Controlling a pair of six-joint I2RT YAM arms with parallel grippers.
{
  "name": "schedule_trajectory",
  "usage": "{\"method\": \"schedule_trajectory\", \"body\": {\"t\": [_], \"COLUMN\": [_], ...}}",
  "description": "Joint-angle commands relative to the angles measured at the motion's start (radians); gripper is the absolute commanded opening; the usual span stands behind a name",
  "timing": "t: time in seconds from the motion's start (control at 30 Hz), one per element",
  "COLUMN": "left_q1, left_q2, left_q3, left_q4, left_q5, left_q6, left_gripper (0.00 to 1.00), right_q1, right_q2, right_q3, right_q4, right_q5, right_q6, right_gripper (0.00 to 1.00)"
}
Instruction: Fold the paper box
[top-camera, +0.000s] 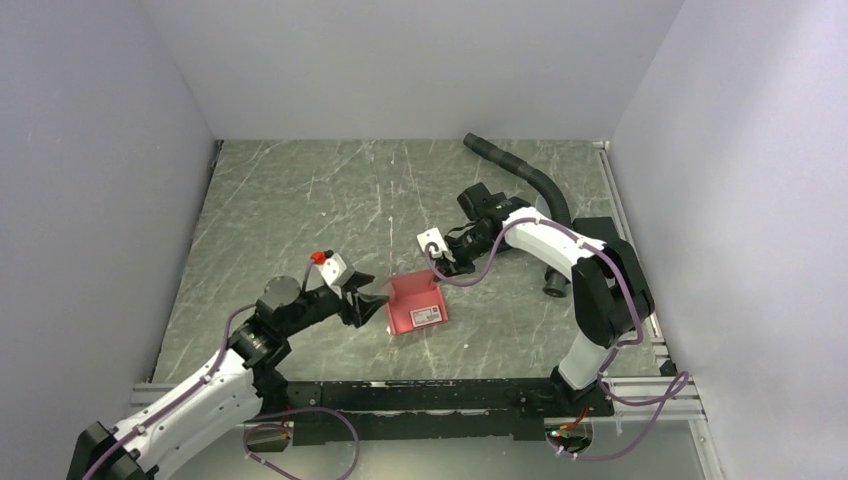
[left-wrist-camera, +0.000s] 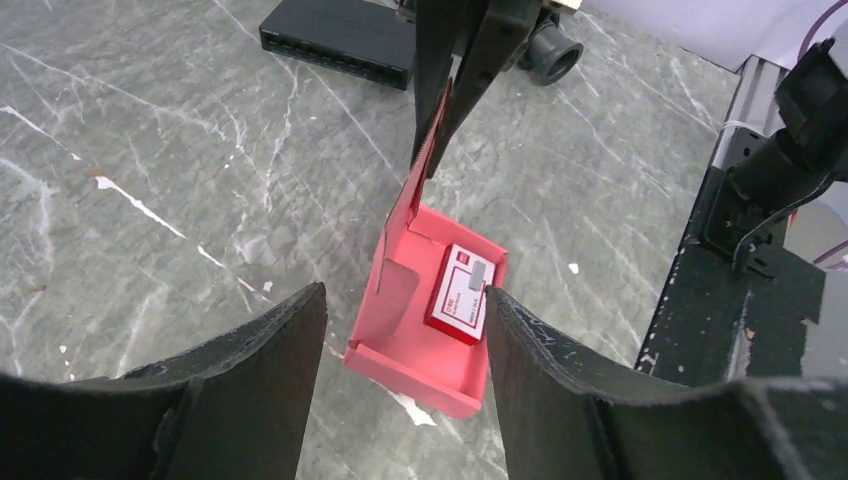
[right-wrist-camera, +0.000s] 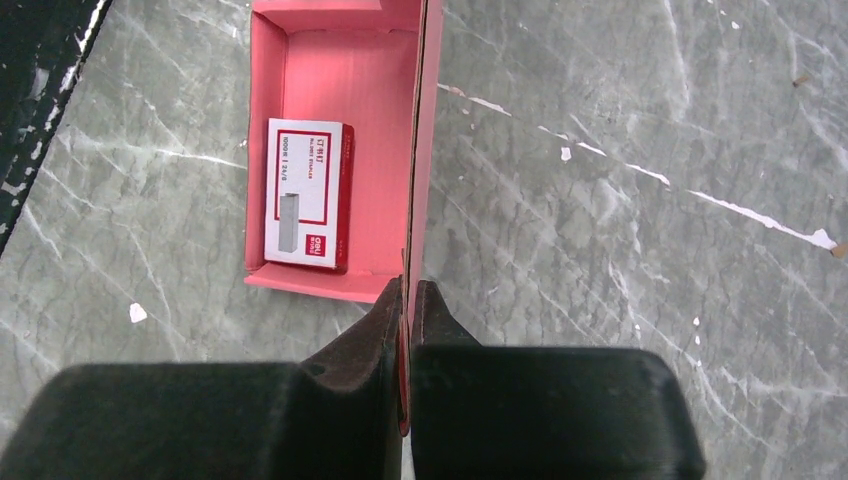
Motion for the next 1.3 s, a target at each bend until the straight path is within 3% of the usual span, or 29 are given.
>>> {"method": "schedule_trajectory", "body": {"t": [0.0, 0.07, 0.17, 0.37, 0.57, 0.8, 0.93, 0.97, 1.0, 1.03, 1.27], "left_q1": [-0.045, -0.045, -0.044, -0.040, 0.012, 0.077, 0.079, 0.079, 0.080, 0.079, 0.080], "left_q2": [0.024, 0.080, 0.193, 0.375, 0.505, 0.623, 0.660, 0.663, 0.664, 0.663, 0.665], "left_q3": [0.196, 0.299, 0.410, 0.518, 0.616, 0.692, 0.710, 0.714, 0.717, 0.718, 0.732], "left_q4": [-0.240, -0.446, -0.598, -0.694, -0.709, -0.747, -0.765, -0.771, -0.779, -0.784, -0.802], "left_q5": [-0.134, -0.229, -0.293, -0.116, 0.078, 0.257, 0.319, 0.208, 0.341, 0.367, 0.414], "left_q6": [-0.002, 0.032, 0.156, 0.531, 0.717, 0.810, 0.829, 0.834, 0.836, 0.838, 0.841], "left_gripper": [0.63, 0.63, 0.63, 0.62, 0.58, 0.53, 0.52, 0.52, 0.52, 0.52, 0.53], "right_q1": [-0.010, -0.010, -0.010, -0.009, -0.007, -0.002, 0.001, 0.001, 0.001, 0.002, 0.010], "right_q2": [-0.018, -0.021, -0.023, -0.022, -0.023, -0.026, -0.024, -0.023, -0.022, -0.022, -0.015], "right_q3": [0.032, 0.031, 0.033, 0.035, 0.035, 0.037, 0.038, 0.038, 0.038, 0.037, 0.041], "right_q4": [-0.037, -0.040, -0.044, -0.053, -0.055, -0.060, -0.064, -0.064, -0.062, -0.061, -0.058], "right_q5": [-0.031, -0.027, -0.026, -0.031, -0.036, -0.039, -0.039, -0.038, -0.036, -0.036, -0.028], "right_q6": [-0.056, -0.064, -0.068, -0.073, -0.073, -0.078, -0.080, -0.079, -0.077, -0.075, -0.072], "right_gripper": [0.00, 0.00, 0.00, 0.00, 0.00, 0.00, 0.00, 0.00, 0.00, 0.00, 0.00]}}
